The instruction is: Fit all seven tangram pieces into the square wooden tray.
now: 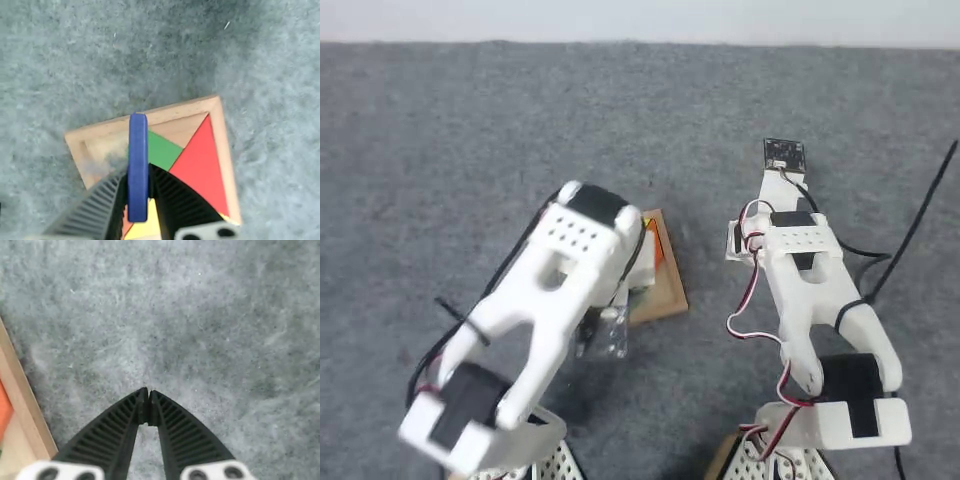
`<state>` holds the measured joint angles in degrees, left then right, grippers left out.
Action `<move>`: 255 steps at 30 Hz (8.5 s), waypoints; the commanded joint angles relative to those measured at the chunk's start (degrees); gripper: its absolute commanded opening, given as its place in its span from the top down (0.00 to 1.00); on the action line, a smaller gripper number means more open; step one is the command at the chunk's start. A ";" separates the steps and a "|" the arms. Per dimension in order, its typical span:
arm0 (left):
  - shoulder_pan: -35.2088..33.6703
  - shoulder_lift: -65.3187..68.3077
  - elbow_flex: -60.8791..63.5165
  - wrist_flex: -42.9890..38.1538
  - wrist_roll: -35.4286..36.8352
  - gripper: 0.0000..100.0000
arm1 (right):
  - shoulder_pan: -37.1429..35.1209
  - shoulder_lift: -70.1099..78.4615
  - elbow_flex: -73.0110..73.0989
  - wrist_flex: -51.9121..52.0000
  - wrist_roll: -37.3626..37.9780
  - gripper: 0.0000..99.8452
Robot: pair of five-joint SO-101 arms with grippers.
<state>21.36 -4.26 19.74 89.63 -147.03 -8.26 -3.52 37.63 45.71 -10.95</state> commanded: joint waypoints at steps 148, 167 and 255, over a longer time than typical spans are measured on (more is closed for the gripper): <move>-21.01 -27.08 36.79 -55.38 64.97 0.99 | -31.08 -5.14 1.41 13.41 6.86 0.99; -21.10 -25.67 37.14 -56.44 69.27 0.99 | -19.65 -22.20 2.99 14.29 6.42 0.99; -30.59 -60.92 57.71 -47.74 85.54 0.99 | 10.95 -98.86 58.90 27.12 11.25 0.99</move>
<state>-9.05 -55.34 74.15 43.65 -62.02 2.02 -102.68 95.65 63.65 -0.31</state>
